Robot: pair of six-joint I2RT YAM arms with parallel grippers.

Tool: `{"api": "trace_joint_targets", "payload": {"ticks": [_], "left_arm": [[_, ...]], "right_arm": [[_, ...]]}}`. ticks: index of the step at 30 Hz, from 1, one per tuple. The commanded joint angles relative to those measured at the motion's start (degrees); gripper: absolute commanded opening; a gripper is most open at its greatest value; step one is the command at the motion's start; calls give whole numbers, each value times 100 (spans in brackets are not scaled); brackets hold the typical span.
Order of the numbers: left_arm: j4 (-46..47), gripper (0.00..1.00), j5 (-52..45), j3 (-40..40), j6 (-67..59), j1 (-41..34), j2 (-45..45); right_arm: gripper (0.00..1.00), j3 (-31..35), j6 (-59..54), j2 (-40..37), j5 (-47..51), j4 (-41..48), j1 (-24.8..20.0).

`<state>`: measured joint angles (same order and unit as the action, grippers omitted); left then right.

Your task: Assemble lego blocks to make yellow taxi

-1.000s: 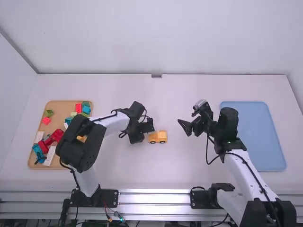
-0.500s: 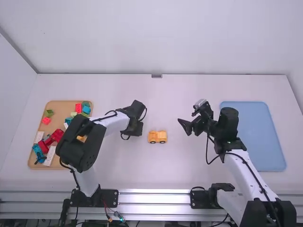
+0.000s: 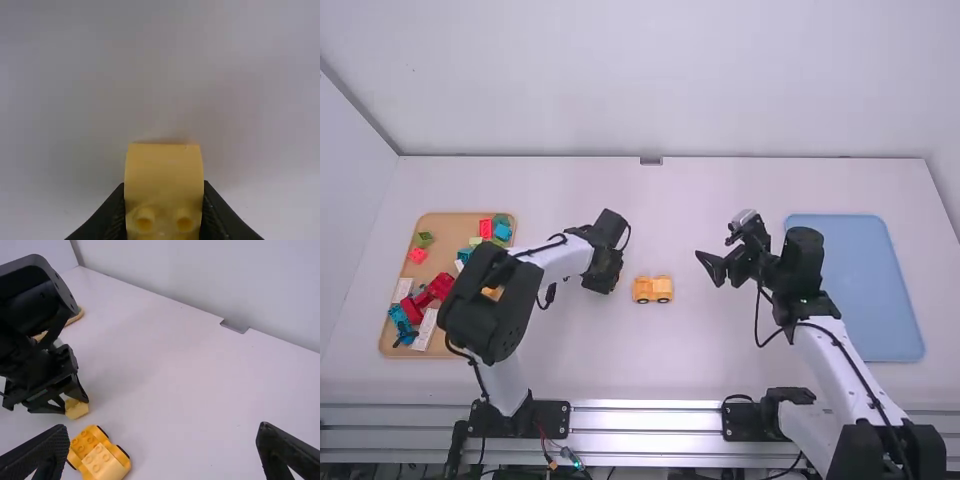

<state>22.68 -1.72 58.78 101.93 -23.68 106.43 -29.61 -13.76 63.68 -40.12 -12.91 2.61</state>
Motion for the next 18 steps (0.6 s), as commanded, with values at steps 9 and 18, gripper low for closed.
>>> {"api": "trace_joint_targets", "payload": {"ticks": [9, 18], "left_arm": [[369, 2, 26, -31, 1893, 20, 50], [669, 2, 0, -15, 1891, 52, 50]], "right_arm": [[98, 44, 48, -26, -55, -17, 0], [98, 44, 48, -26, -57, -17, 0]]}}
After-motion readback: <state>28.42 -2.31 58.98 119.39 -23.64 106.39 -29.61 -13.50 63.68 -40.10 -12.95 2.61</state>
